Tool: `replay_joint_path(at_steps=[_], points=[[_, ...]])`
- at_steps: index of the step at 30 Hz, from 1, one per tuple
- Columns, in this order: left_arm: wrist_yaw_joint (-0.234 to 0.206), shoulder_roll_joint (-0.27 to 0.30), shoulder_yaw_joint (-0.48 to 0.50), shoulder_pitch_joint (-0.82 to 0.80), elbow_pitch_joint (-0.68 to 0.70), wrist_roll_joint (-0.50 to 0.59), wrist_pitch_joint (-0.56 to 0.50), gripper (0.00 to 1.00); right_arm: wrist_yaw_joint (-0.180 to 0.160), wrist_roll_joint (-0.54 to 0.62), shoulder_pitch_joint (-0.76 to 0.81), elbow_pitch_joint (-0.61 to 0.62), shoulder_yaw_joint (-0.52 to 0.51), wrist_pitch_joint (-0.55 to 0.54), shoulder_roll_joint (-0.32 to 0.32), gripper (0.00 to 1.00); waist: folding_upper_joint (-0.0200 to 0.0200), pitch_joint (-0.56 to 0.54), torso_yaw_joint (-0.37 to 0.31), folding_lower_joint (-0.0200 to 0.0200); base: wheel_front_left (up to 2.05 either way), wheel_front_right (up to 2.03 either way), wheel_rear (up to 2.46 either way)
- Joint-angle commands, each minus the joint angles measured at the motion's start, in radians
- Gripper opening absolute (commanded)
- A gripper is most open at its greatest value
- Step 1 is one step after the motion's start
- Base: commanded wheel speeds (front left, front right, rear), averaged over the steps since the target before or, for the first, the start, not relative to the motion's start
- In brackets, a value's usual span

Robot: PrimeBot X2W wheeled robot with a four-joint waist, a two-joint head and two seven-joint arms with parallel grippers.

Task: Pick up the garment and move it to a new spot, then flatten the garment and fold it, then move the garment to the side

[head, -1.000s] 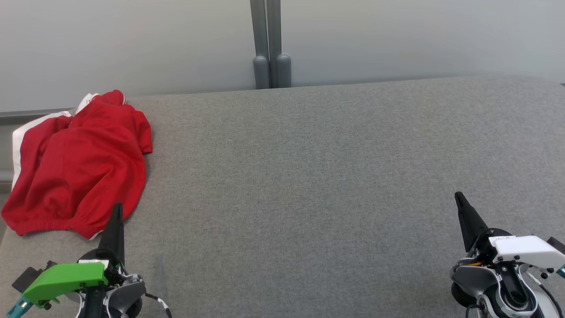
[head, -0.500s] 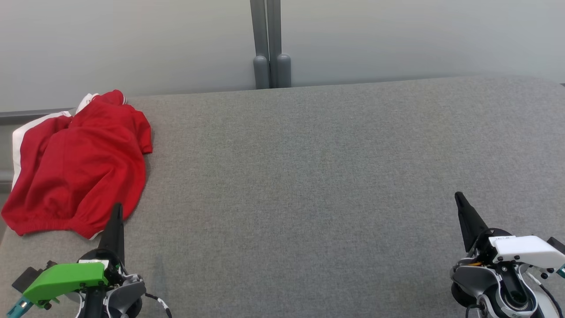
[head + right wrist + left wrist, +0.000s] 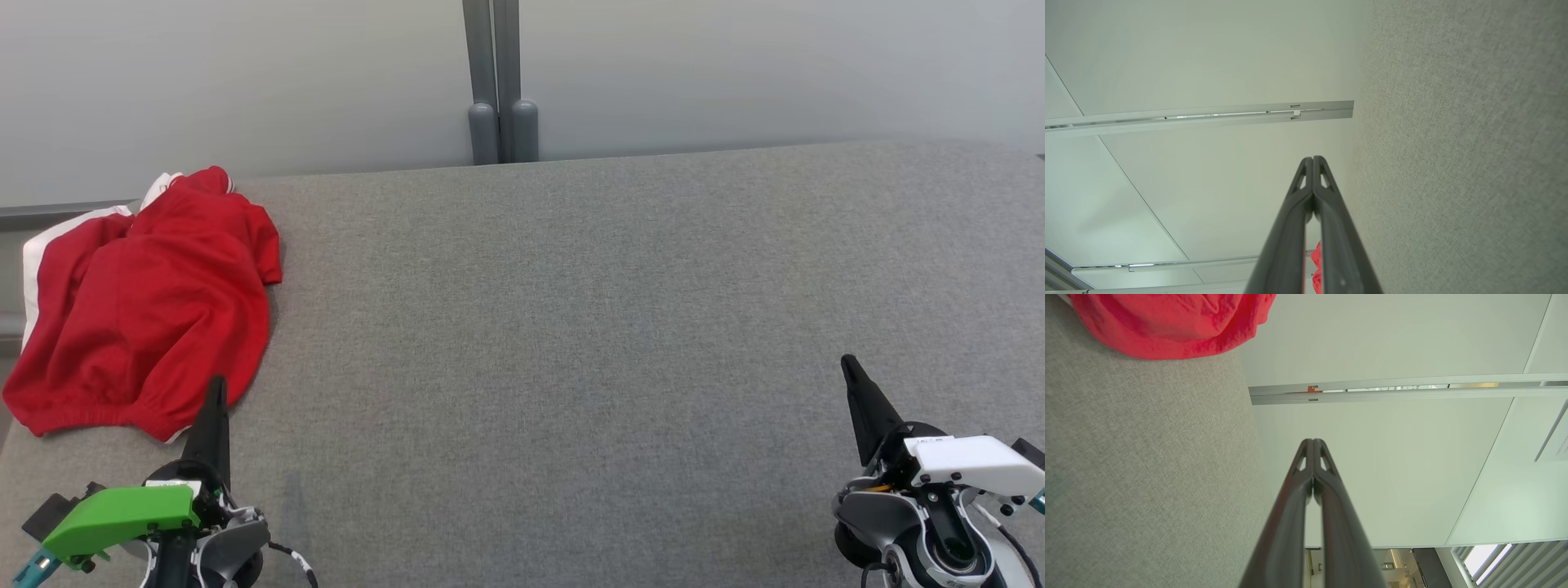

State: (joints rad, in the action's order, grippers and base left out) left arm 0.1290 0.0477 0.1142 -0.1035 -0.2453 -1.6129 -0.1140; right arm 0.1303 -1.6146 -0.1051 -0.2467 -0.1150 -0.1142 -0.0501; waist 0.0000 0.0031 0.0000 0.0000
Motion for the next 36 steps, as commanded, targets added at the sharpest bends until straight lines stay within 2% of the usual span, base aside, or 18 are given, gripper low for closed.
replay_joint_path(at_steps=[1,36], points=[[0.006,0.005,0.002,-0.012,0.002,0.000,-0.003,0.00,0.001,0.004,-0.007,0.005,0.000,-0.002,0.000,0.00,0.0000,0.000,0.000,0.0000,0.00,0.00,0.00],[0.006,0.005,0.002,-0.012,0.002,0.000,-0.003,0.00,0.001,0.004,-0.007,0.005,0.000,-0.002,0.000,0.00,0.0000,0.000,0.000,0.0000,0.00,0.00,0.00]])
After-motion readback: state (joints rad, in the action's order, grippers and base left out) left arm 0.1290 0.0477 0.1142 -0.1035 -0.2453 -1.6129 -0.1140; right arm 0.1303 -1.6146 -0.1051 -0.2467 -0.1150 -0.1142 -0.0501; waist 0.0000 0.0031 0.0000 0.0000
